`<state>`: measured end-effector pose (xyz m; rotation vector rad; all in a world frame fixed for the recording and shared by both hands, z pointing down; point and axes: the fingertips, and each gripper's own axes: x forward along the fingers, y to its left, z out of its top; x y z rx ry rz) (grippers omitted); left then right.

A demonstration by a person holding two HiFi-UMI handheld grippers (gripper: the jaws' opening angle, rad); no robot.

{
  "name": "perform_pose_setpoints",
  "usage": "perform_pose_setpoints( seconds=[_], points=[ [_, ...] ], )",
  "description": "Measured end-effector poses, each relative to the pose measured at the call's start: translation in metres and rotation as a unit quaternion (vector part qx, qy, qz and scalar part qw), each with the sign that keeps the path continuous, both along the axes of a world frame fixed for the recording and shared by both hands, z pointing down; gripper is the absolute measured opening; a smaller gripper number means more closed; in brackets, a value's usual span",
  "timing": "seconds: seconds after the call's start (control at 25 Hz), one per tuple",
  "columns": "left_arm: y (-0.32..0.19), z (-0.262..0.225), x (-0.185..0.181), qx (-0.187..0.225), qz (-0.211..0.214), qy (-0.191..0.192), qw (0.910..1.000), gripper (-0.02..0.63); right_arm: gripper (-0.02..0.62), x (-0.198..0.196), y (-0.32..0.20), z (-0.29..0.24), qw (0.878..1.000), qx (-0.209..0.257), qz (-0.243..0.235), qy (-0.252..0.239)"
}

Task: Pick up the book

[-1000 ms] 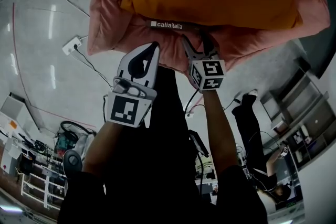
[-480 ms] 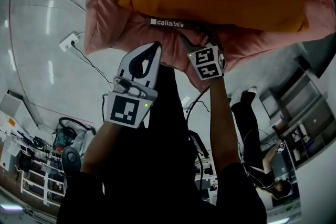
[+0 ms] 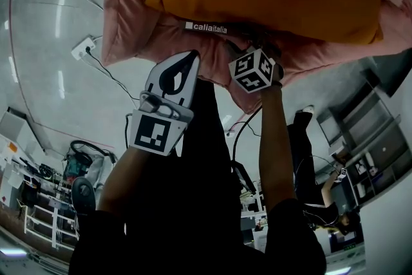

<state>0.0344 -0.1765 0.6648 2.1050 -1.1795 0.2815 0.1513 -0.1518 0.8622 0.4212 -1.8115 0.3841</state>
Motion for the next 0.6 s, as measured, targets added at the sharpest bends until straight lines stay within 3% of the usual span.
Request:
perform_pose_setpoints(
  seconds=[0.36, 0.6],
  points=[
    [-0.003, 0.004, 0.002, -0.004, -0.001, 0.003, 1.0000, 0.000, 0.304, 0.000, 0.009, 0.017, 0.998, -0.023, -0.058, 0.033],
    [-0.004, 0.009, -0.002, -0.010, -0.004, 0.000, 0.9999, 0.000, 0.256, 0.000, 0.006, 0.022, 0.998, -0.021, -0.052, 0.037]
  ],
)
